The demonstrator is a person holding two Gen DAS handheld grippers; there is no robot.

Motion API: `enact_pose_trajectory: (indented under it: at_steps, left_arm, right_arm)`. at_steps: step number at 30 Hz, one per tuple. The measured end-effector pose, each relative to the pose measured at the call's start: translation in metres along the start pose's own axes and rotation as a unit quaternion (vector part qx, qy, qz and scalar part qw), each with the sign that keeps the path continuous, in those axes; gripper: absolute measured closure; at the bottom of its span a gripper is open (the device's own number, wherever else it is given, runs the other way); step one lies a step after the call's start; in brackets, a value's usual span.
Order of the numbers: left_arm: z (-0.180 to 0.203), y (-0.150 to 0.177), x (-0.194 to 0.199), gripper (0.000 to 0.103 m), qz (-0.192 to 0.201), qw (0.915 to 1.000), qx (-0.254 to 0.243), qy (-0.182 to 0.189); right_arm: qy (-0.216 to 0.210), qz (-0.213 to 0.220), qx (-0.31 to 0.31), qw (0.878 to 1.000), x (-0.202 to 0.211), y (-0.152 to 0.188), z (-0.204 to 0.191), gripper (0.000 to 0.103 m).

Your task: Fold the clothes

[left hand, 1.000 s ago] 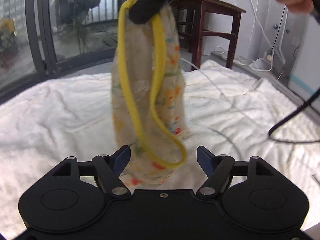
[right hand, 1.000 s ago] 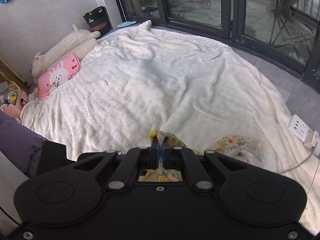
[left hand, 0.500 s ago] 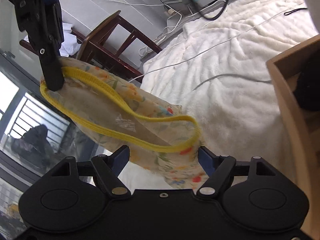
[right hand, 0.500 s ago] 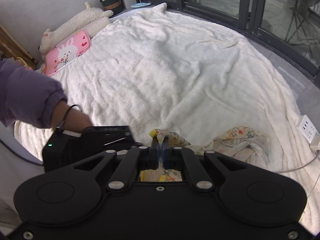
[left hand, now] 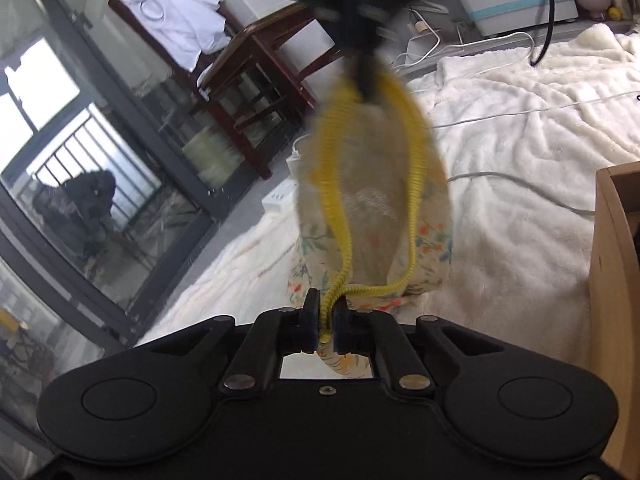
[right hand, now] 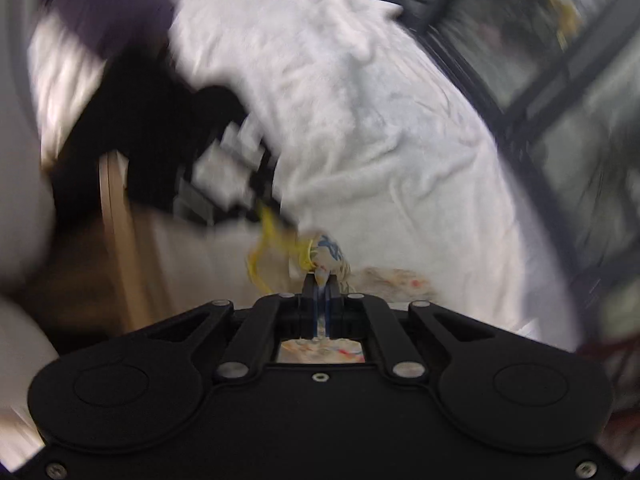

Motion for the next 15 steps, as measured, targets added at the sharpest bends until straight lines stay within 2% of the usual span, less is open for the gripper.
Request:
enact_pose_trajectory:
  at_steps: [4,7,9,10,11,12,15]
  left_arm:
    - [-0.004,0.007,0.0,0.097,-0.018,0.9998,0.002,0.011]
    - [-0.003,0.014,-0.005,0.097,-0.03,0.9993,-0.005,0.022]
    - [-0.001,0.021,-0.011,0.097,-0.041,0.9986,-0.01,0.032]
    - [0.001,0.024,-0.014,0.097,-0.045,0.9982,-0.013,0.038]
    - [0.003,0.027,-0.017,0.097,-0.048,0.9979,-0.017,0.041]
    - [0.004,0.03,-0.02,0.097,-0.049,0.9977,-0.021,0.042]
    - [0.005,0.031,-0.024,0.097,-0.042,0.9978,-0.035,0.038]
  right_arm:
    - [-0.02,-0.026,0.025,0.999,-0.033,0.041,-0.033,0.099]
    - [-0.032,-0.035,0.006,0.999,-0.06,0.061,-0.043,0.09]
    - [-0.044,-0.039,0.008,0.998,-0.079,0.072,-0.051,0.058]
    - [-0.048,-0.038,0.017,0.998,-0.083,0.075,-0.054,0.048]
    - [-0.052,-0.031,0.039,0.997,-0.087,0.076,-0.058,0.028]
    - [-0.057,-0.018,0.058,0.997,-0.087,0.075,-0.062,0.024]
    - [-0.09,0.003,0.063,0.994,-0.081,0.065,-0.066,0.024]
Point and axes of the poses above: each gripper's, at about its wrist camera, not at the fingertips, and x roughly against the way its jaws point, z to its right, y to its underside, the point moved 10 cm from there along -x, roughly the way its jaws point, and after that the axes turned 12 degrees about z, right-handed, at the moved point
